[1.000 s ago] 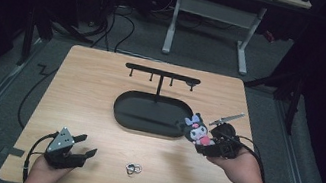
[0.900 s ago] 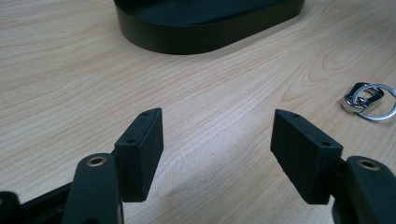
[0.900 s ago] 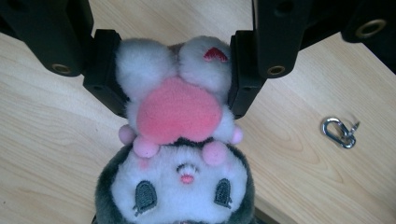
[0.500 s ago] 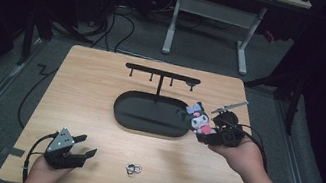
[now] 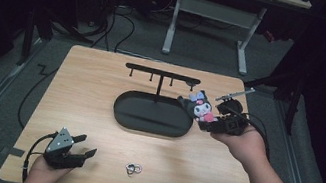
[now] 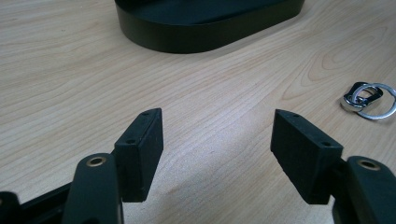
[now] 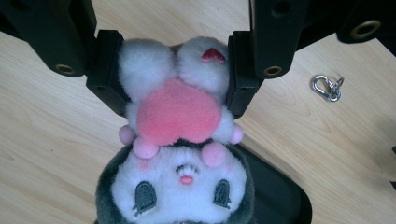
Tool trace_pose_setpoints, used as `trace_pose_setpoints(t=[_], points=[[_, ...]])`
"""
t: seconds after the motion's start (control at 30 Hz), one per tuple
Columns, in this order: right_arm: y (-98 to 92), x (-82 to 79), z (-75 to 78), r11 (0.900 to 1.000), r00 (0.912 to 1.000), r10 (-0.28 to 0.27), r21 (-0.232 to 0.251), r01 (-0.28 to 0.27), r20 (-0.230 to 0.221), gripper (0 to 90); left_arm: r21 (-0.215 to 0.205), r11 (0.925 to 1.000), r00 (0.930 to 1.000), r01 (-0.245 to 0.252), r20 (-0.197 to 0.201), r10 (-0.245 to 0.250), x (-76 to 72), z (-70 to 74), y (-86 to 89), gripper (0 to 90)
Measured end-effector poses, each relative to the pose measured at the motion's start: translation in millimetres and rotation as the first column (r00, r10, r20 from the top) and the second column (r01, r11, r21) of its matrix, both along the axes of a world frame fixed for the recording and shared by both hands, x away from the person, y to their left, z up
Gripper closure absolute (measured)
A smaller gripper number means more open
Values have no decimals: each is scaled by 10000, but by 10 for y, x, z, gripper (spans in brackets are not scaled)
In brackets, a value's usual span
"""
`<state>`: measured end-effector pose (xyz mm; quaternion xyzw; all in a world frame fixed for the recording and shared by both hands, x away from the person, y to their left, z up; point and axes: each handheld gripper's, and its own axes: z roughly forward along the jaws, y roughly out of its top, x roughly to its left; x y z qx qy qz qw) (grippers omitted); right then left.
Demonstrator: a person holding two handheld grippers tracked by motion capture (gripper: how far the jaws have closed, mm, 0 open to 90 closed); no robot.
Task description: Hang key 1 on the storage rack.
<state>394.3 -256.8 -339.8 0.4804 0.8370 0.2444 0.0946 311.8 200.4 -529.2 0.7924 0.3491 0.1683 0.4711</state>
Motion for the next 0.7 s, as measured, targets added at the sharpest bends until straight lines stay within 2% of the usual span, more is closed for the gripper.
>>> trace_pose_setpoints(t=[0.17,0.47,0.7], points=[[27,29,112,9998,9999,-38,-194,40,100,506,38,10000,10000,36,-45,-36,1,-3,-3,351],[54,74,220,9998,9999,-19,-218,22,136,505,46,10000,10000,51,-45,-51,0,-6,-9,351],[136,180,307,9993,9996,-161,-343,169,236,505,42,10000,10000,42,-49,-42,2,-2,7,351]])
